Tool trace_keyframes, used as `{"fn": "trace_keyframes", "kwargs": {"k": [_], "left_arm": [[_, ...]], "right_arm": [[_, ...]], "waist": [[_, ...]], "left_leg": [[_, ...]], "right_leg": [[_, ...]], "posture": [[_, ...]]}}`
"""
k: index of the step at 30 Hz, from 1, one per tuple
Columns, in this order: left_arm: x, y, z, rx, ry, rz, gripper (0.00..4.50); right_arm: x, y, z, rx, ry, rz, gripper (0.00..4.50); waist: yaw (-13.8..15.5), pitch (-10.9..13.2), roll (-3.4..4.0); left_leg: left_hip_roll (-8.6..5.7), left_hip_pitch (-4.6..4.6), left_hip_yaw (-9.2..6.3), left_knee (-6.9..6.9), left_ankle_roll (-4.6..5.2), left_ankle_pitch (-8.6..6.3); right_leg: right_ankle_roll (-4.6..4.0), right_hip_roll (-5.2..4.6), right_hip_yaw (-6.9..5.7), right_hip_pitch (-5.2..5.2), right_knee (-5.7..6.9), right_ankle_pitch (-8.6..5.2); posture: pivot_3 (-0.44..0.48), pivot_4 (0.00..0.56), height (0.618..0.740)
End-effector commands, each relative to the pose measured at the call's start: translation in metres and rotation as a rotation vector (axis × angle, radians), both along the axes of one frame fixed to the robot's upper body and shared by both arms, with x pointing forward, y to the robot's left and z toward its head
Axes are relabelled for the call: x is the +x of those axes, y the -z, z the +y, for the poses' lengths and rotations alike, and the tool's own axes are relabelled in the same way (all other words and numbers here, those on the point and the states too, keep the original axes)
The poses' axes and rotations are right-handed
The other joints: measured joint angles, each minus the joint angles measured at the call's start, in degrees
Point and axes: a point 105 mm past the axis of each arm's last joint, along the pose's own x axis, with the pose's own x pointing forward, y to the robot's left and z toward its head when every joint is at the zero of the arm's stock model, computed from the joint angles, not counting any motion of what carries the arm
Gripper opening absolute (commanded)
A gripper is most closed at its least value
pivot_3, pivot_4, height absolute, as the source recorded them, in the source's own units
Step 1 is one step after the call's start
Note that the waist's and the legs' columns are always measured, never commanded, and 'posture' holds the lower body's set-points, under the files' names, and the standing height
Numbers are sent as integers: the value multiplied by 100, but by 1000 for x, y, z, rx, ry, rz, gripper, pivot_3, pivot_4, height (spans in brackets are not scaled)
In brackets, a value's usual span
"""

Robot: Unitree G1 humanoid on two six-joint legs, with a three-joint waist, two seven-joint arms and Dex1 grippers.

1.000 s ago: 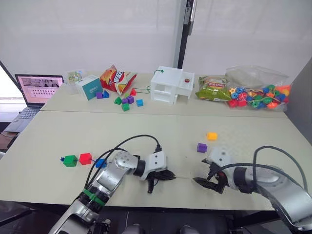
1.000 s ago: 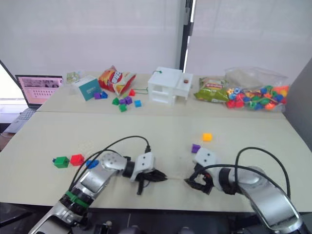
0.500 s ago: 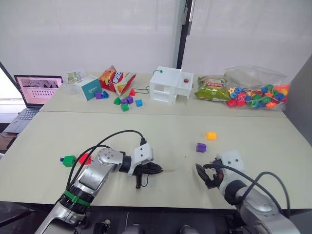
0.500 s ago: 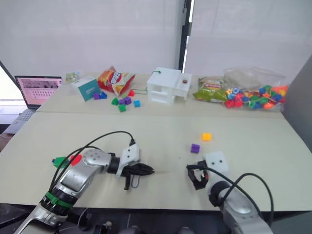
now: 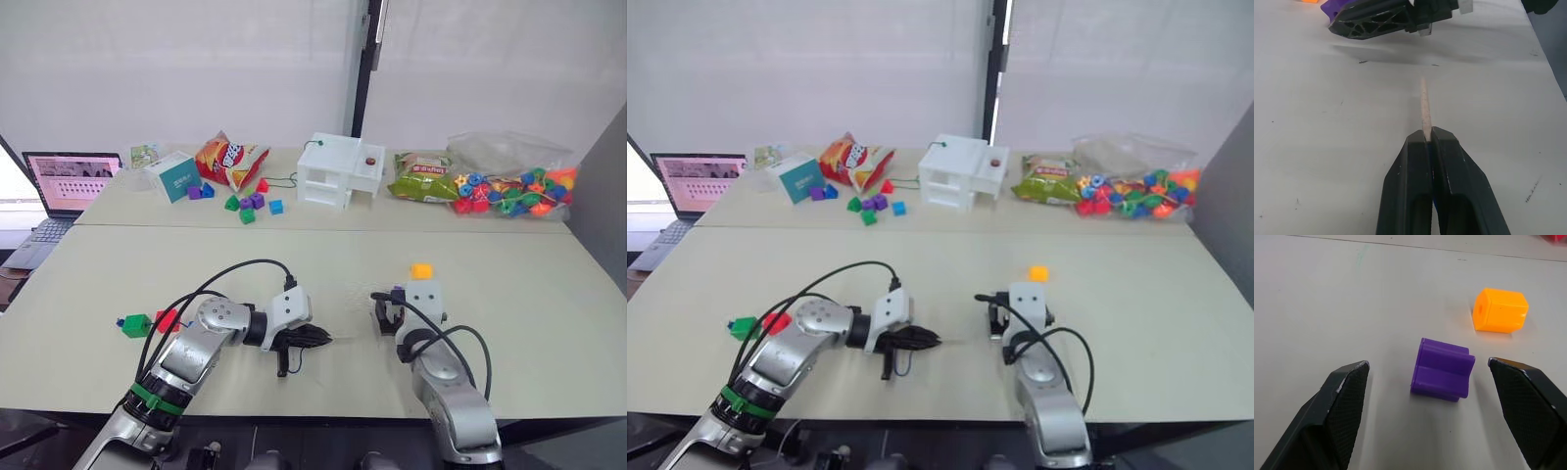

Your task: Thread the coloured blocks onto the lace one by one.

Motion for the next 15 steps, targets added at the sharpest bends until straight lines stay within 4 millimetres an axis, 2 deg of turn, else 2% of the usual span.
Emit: {"fn": "trace_keyframes", "kwargs": {"k": [1,3,4,11,15], "left_arm": [[-1,-9,-4,-20,8,-33,0],[0,-9,-4,-21,7,-35,0],[0,-9,-4,-21,6,-35,0],[1,-8,-5,-23,2,-38,0],[1,-8,-6,-26,4,-37,0]], "right_arm": [[8,-10,-2,14,23,-66,4106],[10,-8,-2,21,27,-67,4106],[10,-7,-1,29,22,-68,3584],[7,-10,-3,39,28,-87,1224],[5,-13,-4,62,22,-98,1160]], "waist": [[-15,0,0],[-19,0,0],[-20,0,0],[-37,0,1],[-39,0,1]], "left_leg": [[0,0,0,-1,-1,0],[0,0,-1,-2,-1,1],[0,0,0,-3,-1,1],[1,-1,-1,-3,-1,0],[1,-1,-1,-4,-1,0]], "right_leg": [[0,1,0,-1,1,0],[0,1,0,-1,1,0],[0,0,0,-1,1,0],[0,1,1,-3,2,0],[0,0,1,-4,2,0]], "posture": [[0,150,740],[0,150,740],[0,150,740],[0,150,740],[0,150,740]]}}
